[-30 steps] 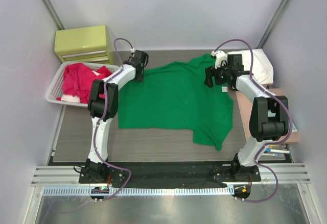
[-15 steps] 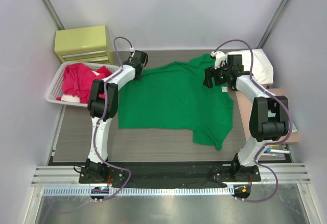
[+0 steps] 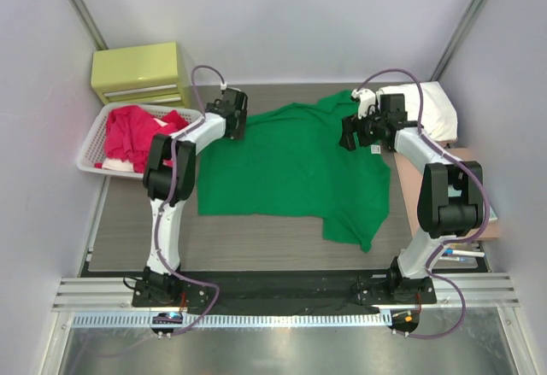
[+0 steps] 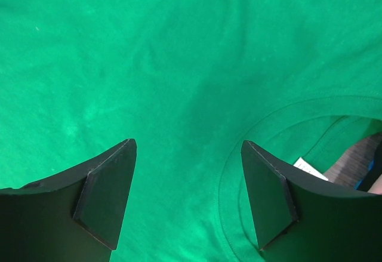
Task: Fold and stack the t-shirts
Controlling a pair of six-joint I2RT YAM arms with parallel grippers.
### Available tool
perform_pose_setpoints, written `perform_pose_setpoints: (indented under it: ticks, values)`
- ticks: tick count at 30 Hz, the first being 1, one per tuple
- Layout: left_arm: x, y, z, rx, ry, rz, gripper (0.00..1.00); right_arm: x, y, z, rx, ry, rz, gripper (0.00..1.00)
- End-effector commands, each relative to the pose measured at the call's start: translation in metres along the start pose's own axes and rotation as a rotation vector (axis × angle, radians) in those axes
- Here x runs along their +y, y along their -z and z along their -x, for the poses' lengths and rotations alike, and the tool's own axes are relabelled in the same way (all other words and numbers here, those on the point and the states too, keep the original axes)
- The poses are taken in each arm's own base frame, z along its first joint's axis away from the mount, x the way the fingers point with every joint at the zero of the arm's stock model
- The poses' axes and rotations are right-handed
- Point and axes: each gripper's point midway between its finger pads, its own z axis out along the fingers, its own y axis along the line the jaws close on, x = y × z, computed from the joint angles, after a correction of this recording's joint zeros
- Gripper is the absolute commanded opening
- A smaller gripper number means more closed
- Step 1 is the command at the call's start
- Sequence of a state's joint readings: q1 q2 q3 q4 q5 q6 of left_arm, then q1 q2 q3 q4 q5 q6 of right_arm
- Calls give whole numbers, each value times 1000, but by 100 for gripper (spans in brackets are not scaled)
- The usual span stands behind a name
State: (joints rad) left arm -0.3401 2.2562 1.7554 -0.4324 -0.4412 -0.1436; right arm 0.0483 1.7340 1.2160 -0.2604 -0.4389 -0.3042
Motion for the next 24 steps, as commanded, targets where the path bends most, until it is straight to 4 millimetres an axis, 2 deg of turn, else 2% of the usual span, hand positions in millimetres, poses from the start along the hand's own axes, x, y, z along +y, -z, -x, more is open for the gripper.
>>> perform_pose_setpoints:
  ticks: [1, 5, 7, 10, 11, 12, 13, 14, 15, 18, 20, 22, 23, 24]
  values:
    - [-38, 79, 40, -254, -144, -104, 89, -5, 20, 17, -55, 83, -67, 76]
    - [-51, 102, 52, -295, -114, -147, 93, 0, 26, 13, -48, 107, -102, 76]
    - [-55, 107, 53, -294, -91, -175, 93, 10, 25, 4, -16, 101, -81, 76]
    - [-57, 112, 49, -283, -80, -192, 93, 15, 17, -17, 60, 83, -82, 76]
    - [-57, 111, 46, -277, -84, -190, 93, 14, 14, -23, 82, 81, -83, 74]
    - [-56, 108, 42, -266, -86, -183, 92, 12, 12, -29, 103, 78, -96, 55]
    - [-56, 105, 38, -254, -93, -178, 89, 11, 5, -38, 130, 72, -89, 52]
    - [-57, 101, 35, -245, -101, -174, 90, 12, 3, -41, 142, 76, -84, 52]
    - [-58, 97, 32, -238, -112, -172, 93, 14, 0, -46, 158, 73, -71, 59]
    - [-64, 84, 28, -209, -130, -165, 97, 19, -9, -51, 189, 84, -67, 68]
    - [-67, 75, 19, -162, -144, -159, 100, 25, -17, -50, 203, 106, -69, 70]
    - [-73, 65, 20, -136, -125, -159, 100, 24, -24, -50, 231, 130, -91, 73]
    - [-72, 64, 21, -134, -121, -154, 100, 32, -29, -43, 226, 153, -87, 74]
    - [-69, 70, 28, -154, -112, -148, 100, 36, -34, -46, 242, 171, -77, 75]
